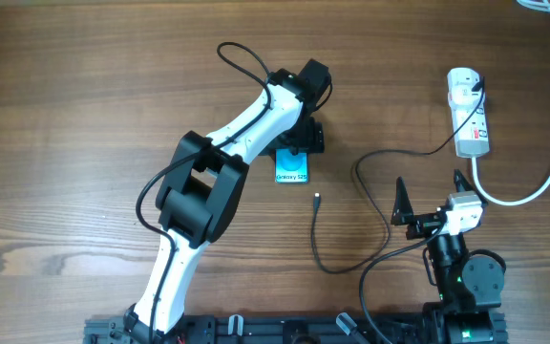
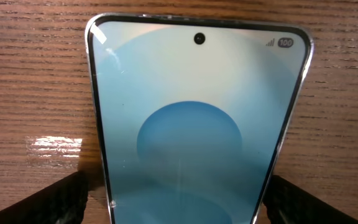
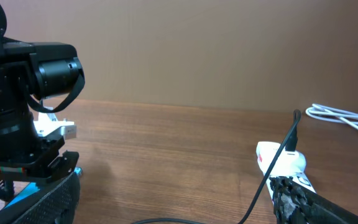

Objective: Plug charger to phone and switch on socket
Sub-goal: 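Close the left gripper on the phone's top edge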

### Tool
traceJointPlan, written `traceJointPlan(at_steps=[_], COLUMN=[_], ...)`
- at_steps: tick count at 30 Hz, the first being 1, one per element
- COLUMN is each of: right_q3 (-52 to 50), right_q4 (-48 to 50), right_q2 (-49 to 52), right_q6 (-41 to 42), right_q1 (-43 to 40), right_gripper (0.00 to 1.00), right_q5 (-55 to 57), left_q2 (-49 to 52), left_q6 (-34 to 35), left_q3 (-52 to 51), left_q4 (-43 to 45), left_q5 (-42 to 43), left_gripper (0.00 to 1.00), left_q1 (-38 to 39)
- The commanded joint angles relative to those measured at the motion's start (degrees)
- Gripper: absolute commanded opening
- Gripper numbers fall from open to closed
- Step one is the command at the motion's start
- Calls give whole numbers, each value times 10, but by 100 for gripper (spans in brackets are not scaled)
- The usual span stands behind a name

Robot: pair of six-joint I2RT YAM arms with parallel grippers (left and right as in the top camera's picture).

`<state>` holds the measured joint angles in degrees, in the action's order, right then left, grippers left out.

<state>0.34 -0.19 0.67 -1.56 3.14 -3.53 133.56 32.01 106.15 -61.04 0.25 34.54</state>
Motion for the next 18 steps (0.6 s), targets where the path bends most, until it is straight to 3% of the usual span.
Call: traceJointPlan(at_steps=[1, 2, 14, 18], right_q3=[0, 0, 0, 0], right_q4=[2, 2, 2, 2], right_q2=[-2, -2, -2, -2], right_q6=[4, 5, 5, 5], right_q1=[3, 3, 3, 3], right_gripper=[100, 100, 100, 100], right_q5=[5, 5, 5, 5], left_q2=[15, 15, 9, -10], left_q6=[0, 0, 0, 0], left_q3=[5, 5, 5, 5], left_q4=[2, 2, -7, -7], left_q5=[-1, -1, -1, -1], left_gripper=[89, 83, 74, 75], left_q1=[2, 2, 2, 2])
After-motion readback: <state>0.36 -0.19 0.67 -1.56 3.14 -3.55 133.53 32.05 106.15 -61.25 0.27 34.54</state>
